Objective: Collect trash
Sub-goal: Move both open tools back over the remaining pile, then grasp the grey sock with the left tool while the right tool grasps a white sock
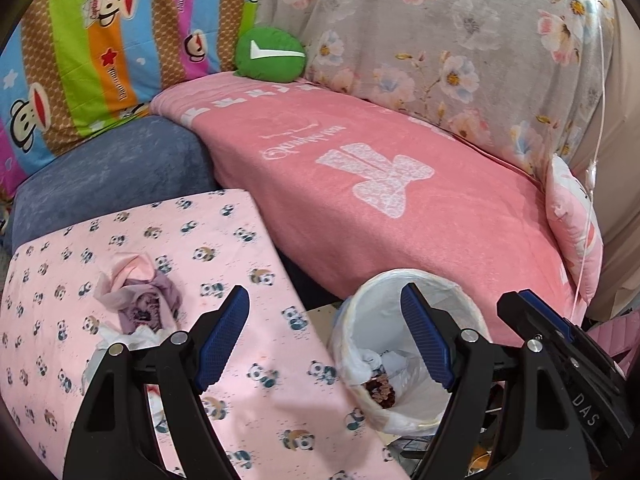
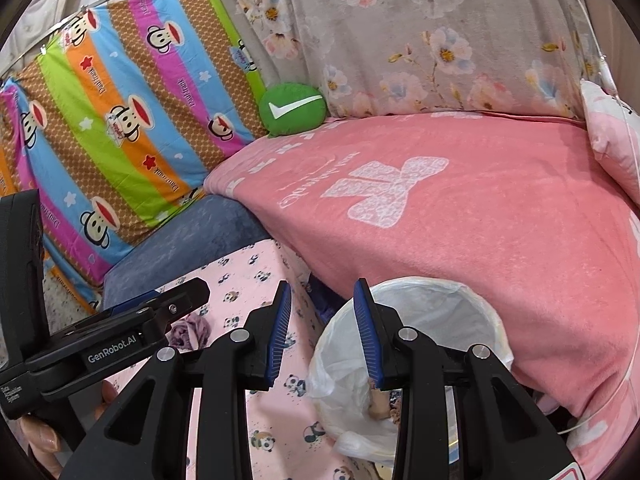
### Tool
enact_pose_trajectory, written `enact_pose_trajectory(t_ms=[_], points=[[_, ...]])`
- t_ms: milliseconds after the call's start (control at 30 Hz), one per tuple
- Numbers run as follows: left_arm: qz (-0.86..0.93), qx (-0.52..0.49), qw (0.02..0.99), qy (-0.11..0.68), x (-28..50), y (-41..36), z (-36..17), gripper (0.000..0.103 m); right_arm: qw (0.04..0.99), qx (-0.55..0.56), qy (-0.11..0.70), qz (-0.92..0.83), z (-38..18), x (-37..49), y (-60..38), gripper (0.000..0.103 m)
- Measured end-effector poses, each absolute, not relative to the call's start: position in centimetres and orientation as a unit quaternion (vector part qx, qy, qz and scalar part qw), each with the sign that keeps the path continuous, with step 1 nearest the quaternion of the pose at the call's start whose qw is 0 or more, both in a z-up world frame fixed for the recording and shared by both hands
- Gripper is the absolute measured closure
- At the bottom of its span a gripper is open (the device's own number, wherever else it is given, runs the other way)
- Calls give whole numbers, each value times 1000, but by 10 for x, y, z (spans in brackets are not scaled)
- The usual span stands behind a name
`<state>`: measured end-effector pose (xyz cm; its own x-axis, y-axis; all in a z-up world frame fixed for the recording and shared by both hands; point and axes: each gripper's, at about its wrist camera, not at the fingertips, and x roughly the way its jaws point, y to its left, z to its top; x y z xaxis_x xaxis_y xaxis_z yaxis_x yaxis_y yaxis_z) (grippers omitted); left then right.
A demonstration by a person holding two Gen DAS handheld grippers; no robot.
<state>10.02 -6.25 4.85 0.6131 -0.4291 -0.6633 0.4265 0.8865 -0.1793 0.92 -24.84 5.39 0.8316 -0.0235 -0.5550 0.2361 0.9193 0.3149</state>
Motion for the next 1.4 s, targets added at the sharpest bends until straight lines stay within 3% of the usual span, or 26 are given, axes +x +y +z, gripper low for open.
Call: enact_pose_trajectory(t_ms=[900, 1400], points=[[-134, -46, 904, 402, 124, 66, 8, 29, 924, 142, 353, 31, 16, 68, -105, 69], [-39, -95, 885, 454, 131, 173, -46, 29, 897, 128, 411, 97, -27, 93, -27, 69]])
